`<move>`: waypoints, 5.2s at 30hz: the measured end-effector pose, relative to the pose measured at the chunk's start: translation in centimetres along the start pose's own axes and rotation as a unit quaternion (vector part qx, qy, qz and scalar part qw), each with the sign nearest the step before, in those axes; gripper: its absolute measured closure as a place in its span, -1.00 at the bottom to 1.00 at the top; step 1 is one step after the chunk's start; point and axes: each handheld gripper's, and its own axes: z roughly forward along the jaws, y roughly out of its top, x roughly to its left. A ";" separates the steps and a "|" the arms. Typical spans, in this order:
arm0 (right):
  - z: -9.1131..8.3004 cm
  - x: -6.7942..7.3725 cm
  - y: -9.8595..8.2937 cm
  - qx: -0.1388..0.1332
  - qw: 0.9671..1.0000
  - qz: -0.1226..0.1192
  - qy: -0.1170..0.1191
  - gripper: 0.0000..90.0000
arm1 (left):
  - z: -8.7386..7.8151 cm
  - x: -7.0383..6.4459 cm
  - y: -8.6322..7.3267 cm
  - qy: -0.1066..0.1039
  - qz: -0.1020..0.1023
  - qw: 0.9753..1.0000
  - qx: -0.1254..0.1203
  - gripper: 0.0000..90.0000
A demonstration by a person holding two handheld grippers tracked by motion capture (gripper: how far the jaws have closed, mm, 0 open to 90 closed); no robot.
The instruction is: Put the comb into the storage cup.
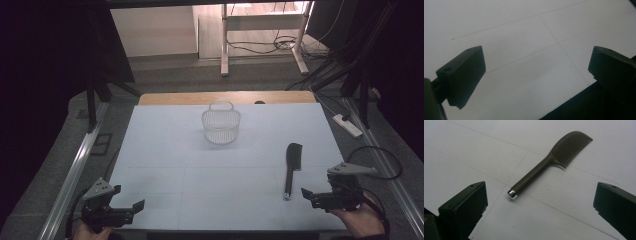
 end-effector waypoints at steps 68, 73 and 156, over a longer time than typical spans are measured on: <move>8.4 1.3 7.1 0.093 0.994 -0.059 0.028 -0.57 | 0.1 -0.1 0.0 0.012 -0.001 1.000 0.005 -0.99; 8.2 1.1 7.2 0.093 0.992 -0.076 0.046 0.13 | 0.1 -0.1 0.0 0.012 -0.001 1.000 0.005 -0.99; 8.3 -2.4 3.9 0.136 0.988 -0.076 0.006 0.35 | 0.0 0.2 0.0 0.005 -0.016 1.000 -0.004 -0.98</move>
